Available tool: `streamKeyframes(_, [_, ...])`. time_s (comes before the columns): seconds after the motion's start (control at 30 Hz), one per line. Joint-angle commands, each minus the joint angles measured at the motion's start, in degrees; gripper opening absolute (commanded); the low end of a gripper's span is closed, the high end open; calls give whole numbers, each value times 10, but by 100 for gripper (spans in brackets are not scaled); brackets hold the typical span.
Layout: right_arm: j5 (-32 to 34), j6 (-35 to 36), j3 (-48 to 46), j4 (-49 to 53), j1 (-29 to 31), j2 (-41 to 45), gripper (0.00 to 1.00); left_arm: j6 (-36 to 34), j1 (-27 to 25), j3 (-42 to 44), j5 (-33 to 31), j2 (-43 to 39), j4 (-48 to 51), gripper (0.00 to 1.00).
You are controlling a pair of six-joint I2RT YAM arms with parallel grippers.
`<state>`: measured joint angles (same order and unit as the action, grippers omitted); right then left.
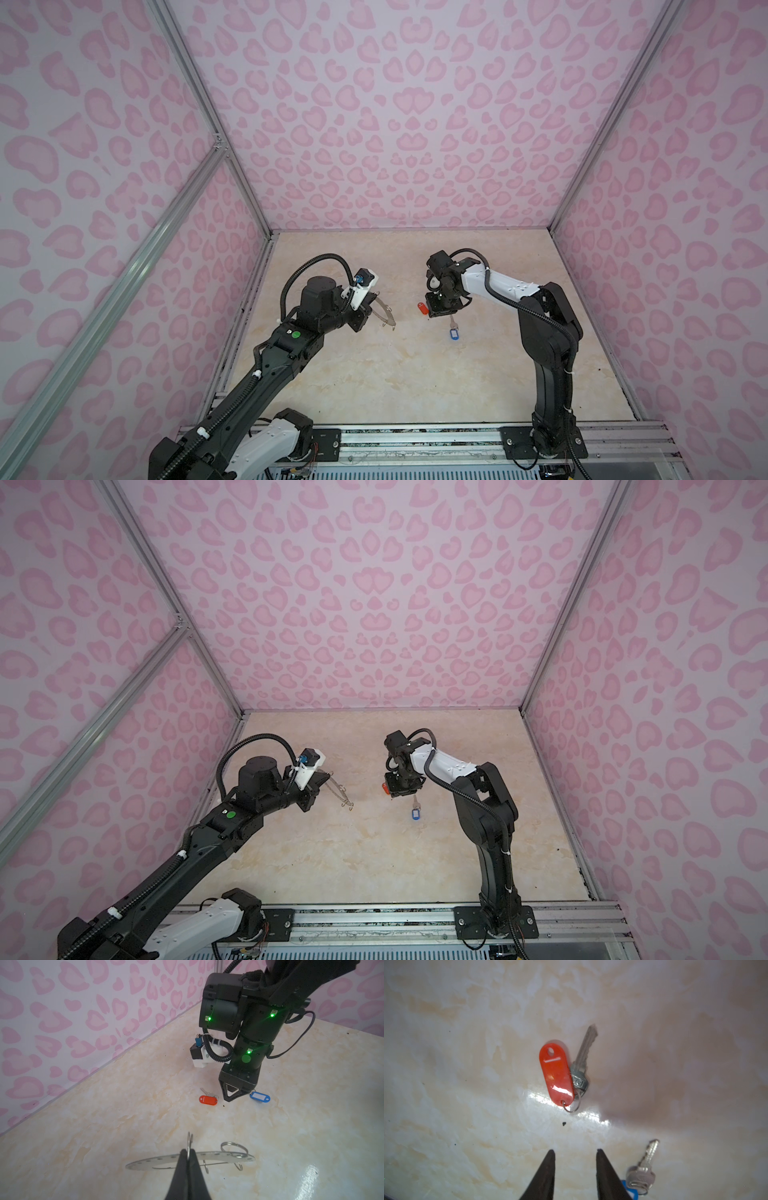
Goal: Put the keys on the keyring
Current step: 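Close the right gripper on the red-tag key and lift it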
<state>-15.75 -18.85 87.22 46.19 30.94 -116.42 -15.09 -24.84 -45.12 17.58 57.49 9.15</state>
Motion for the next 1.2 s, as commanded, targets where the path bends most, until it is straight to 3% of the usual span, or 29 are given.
streamKeyframes(0.0, [-38,-32,-6,-26,-5,-7,34,-3,1,2,4,-3,-26,3])
streamKeyframes(0.37, [-58,-69,0,-45,-21,-22,31,-2,1,3,3,2,-28,3])
streamKeyframes(1.17, [-65,-82,15,-49,-21,-56,19,-6,1,7,0,8,-27,3])
